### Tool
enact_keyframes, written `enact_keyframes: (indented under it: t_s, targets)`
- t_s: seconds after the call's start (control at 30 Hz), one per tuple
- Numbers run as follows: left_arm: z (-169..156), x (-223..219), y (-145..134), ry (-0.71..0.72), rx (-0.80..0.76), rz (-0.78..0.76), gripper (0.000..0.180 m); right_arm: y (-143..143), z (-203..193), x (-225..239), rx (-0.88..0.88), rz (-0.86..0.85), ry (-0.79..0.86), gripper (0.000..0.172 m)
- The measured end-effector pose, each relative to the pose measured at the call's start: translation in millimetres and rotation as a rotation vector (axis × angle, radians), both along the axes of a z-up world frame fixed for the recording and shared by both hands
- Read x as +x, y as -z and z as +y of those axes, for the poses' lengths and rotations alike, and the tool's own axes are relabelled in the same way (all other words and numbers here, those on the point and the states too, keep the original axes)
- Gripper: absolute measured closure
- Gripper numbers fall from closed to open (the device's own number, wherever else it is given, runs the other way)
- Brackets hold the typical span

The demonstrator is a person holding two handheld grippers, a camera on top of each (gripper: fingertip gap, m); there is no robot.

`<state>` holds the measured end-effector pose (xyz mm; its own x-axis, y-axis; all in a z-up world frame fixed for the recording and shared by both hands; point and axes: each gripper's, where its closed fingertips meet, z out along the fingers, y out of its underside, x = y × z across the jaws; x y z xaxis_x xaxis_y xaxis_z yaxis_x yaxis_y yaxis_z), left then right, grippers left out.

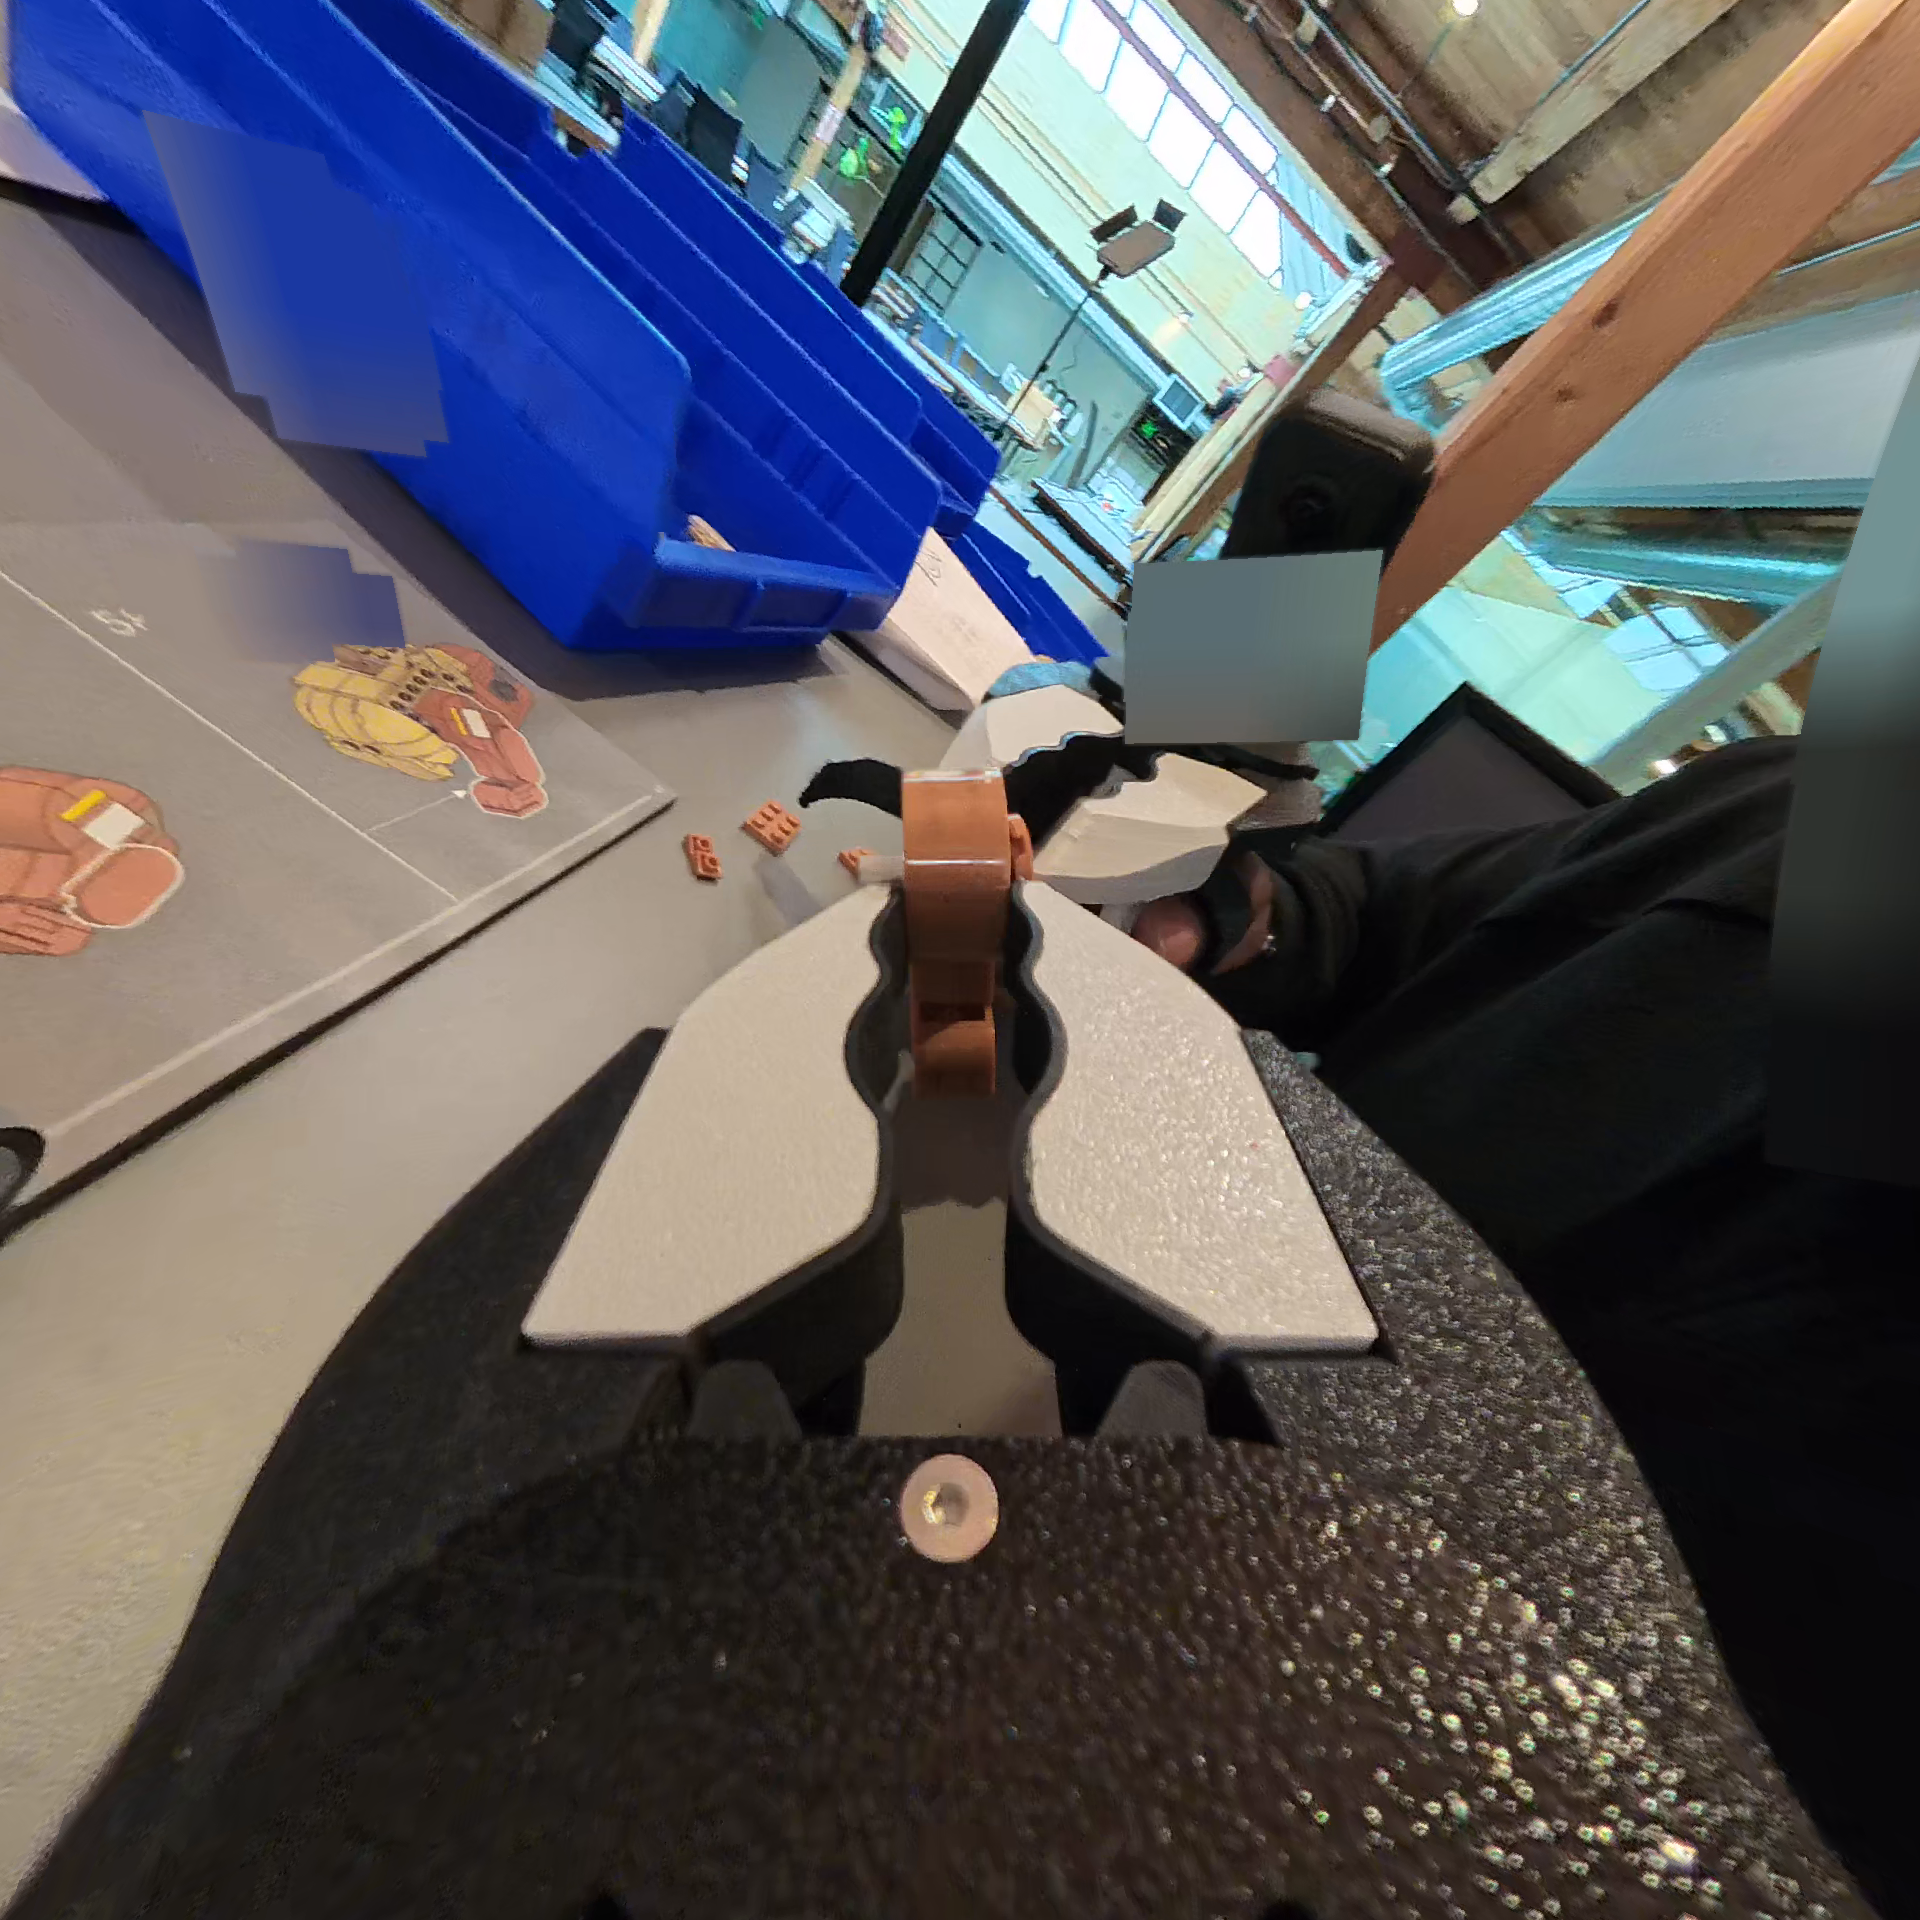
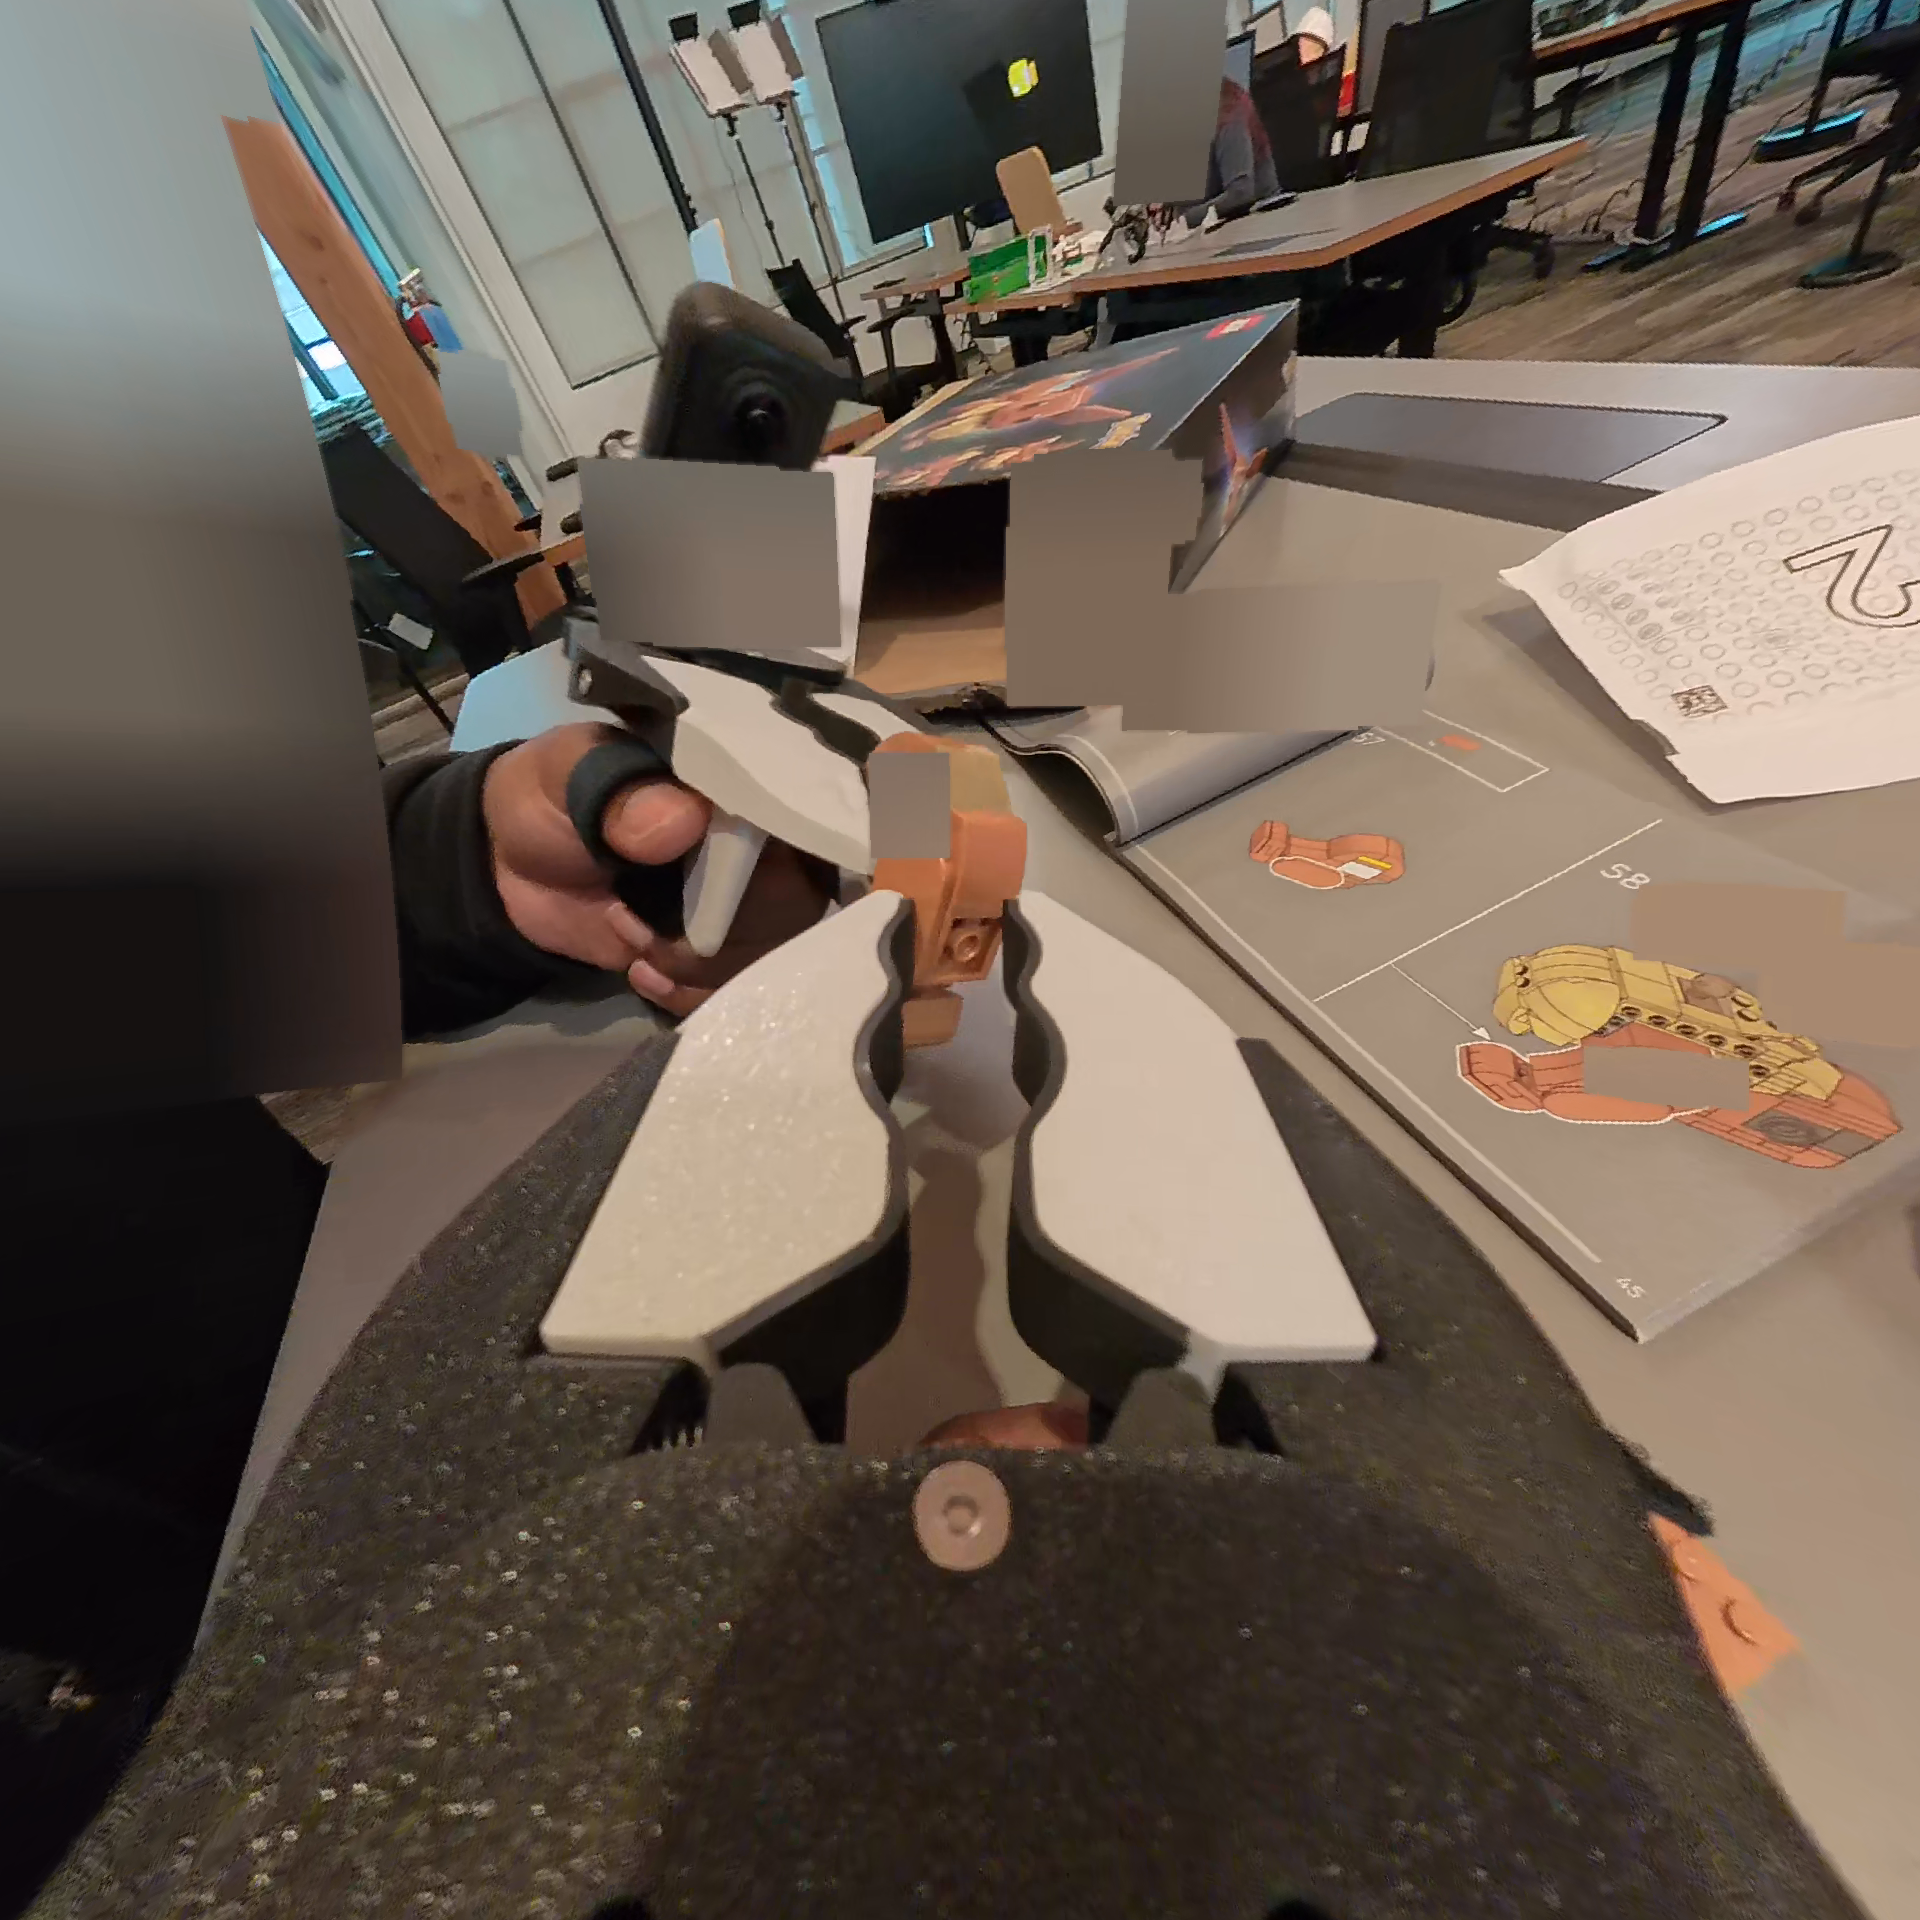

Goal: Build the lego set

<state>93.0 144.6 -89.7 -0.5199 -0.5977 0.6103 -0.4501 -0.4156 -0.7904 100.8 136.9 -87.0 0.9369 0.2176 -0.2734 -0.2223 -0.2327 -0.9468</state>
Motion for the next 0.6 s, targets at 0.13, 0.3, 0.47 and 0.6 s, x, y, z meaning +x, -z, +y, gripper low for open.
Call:
enact_keyframes:
  t_s: [0.13, 0.3, 0.47, 0.6]
  targets:
    - [-1.6, 1.2, 0.5, -0.041, 0.081, -0.03, 0.164, 2.2, 0.9, -0.6, -0.007, -0.03, 0.01, 0.154]
    - [-0.4, 1.0, 0.6, -0.028, 0.064, -0.027, 0.164, 2.4, 0.9, 0.4, -0.012, -0.033, 0.01, 0.153]
    - [-0.7, 0.2, 0.3, -0.007, 0.03, -0.025, 0.164, 1.6, -0.3, -0.3, -0.016, -0.053, -0.005, 0.154]
    - [-1.4, -0.5, -0.8, 0.004, 0.024, -0.031, 0.164, -0.2, -1.2, -0.9, -0.011, -0.066, -0.011, 0.154]
